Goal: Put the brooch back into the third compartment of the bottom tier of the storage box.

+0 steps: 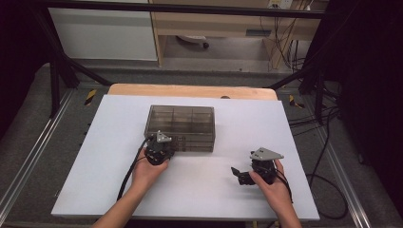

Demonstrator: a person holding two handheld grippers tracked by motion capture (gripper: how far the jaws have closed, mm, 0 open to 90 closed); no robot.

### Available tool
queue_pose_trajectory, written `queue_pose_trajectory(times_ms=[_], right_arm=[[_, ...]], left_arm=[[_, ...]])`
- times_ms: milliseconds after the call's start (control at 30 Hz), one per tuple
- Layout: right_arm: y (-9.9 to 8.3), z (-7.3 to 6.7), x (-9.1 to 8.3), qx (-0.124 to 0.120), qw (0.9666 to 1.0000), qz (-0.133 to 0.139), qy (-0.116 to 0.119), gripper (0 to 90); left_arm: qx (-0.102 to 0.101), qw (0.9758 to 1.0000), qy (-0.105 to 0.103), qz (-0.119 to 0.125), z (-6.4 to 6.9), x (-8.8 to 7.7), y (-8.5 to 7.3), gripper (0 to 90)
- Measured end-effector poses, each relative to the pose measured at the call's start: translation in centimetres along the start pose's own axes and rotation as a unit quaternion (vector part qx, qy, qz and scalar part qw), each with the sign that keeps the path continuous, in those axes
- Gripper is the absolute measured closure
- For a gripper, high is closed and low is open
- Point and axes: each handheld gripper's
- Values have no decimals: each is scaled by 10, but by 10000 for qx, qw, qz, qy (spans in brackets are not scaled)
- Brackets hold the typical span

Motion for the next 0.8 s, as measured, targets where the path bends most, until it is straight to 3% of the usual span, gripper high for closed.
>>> queue_pose_trajectory(times_ms=[33, 167, 800], right_arm=[[0, 0, 0, -1, 10000, 0, 0, 19], [1, -1, 1, 10, 10000, -19, 22, 19], [1, -1, 1, 12, 10000, -30, 27, 20]], left_arm=[[-79, 10000, 8, -45, 1, -1, -1, 900], [7, 10000, 63, 36, 3, -3, -1, 900], [27, 10000, 34, 88, 4, -5, 0, 900]])
Point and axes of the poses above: each handheld gripper's, and its own axes: x roughly forward along the jaws, y roughly out of its top, z roughly to its right, and after that the axes turned 2 degrees about x, right-handed
